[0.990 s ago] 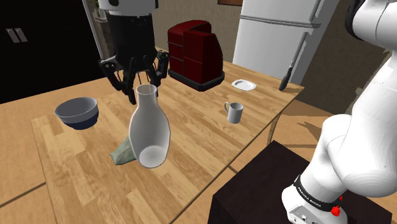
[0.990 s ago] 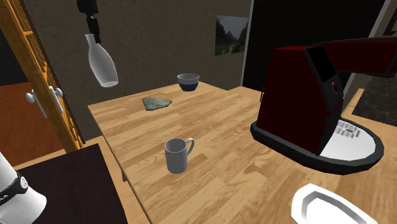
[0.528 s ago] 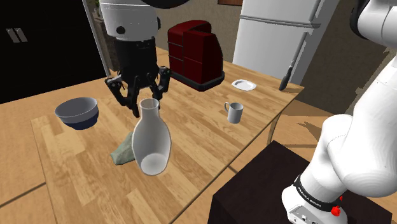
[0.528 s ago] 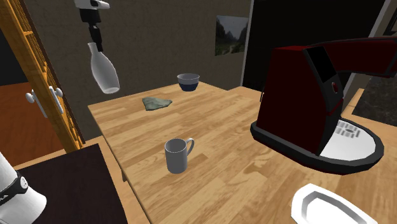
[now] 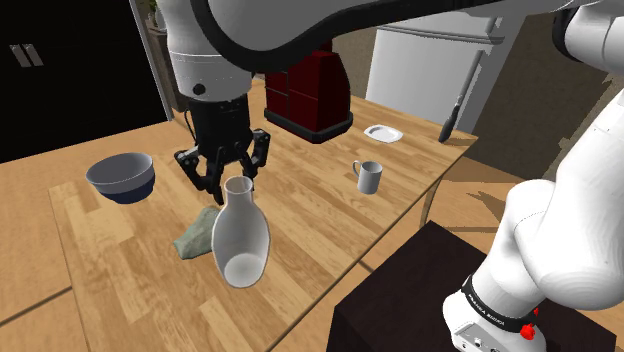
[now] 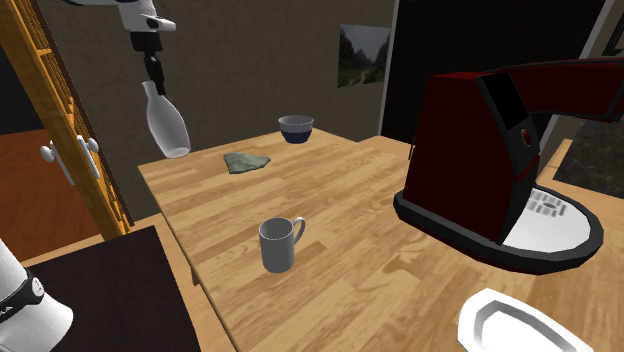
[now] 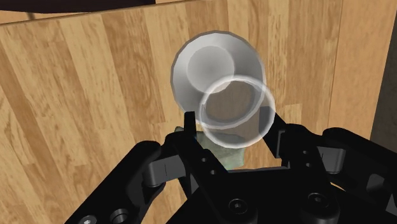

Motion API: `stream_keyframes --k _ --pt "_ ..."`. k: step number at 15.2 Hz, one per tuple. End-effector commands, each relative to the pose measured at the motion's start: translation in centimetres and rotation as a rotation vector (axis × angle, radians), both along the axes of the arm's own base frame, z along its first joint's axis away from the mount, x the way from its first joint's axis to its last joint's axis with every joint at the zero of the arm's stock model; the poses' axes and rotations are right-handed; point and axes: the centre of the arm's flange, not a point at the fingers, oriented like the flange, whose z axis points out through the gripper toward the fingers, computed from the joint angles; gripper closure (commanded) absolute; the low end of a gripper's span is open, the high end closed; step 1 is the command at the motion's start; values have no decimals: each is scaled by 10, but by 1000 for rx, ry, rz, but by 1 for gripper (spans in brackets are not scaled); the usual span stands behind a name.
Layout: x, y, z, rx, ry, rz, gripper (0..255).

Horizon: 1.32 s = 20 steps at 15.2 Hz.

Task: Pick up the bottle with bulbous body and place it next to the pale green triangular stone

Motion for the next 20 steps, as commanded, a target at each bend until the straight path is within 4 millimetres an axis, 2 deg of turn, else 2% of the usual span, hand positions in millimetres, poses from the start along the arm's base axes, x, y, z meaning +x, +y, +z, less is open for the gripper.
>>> stream_keyframes --k 1,18,20 --pt "0 -1 -11 1 -1 0 255" --pt "0 -1 -101 1 -1 0 255" --pt "0 -1 -104 1 -1 0 255"
